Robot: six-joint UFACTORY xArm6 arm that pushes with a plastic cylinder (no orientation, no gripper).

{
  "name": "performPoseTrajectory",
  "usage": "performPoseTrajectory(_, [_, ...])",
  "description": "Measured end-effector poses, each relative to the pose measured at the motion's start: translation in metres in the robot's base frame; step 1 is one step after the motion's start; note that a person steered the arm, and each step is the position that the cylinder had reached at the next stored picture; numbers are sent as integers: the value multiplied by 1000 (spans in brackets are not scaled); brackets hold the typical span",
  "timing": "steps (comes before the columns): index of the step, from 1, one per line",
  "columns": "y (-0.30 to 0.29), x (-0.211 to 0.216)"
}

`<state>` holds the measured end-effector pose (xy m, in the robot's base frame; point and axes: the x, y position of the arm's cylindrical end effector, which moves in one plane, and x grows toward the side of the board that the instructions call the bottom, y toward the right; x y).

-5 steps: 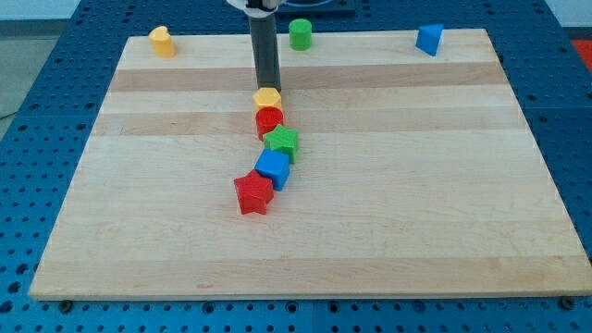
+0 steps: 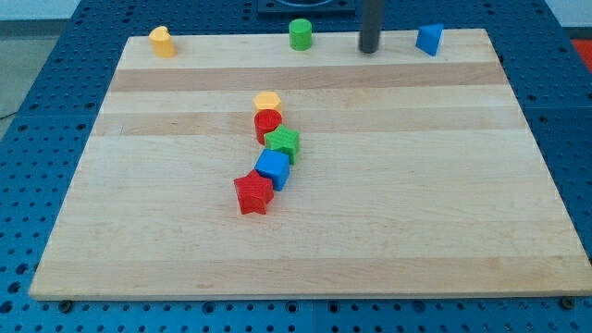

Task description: Slide the blue triangle towards the center

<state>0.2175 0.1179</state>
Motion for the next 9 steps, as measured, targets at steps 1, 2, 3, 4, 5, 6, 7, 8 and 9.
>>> performPoseTrajectory(1, [24, -26])
performPoseTrajectory(2, [79, -21])
performPoseTrajectory(3, [129, 24])
performPoseTrajectory(4, [131, 82])
performPoseTrajectory(5, [134, 79])
performPoseTrajectory(6, [149, 34])
performPoseTrajectory(7, [120, 38])
performPoseTrajectory(8, [79, 116])
performPoseTrajectory(9, [59, 164])
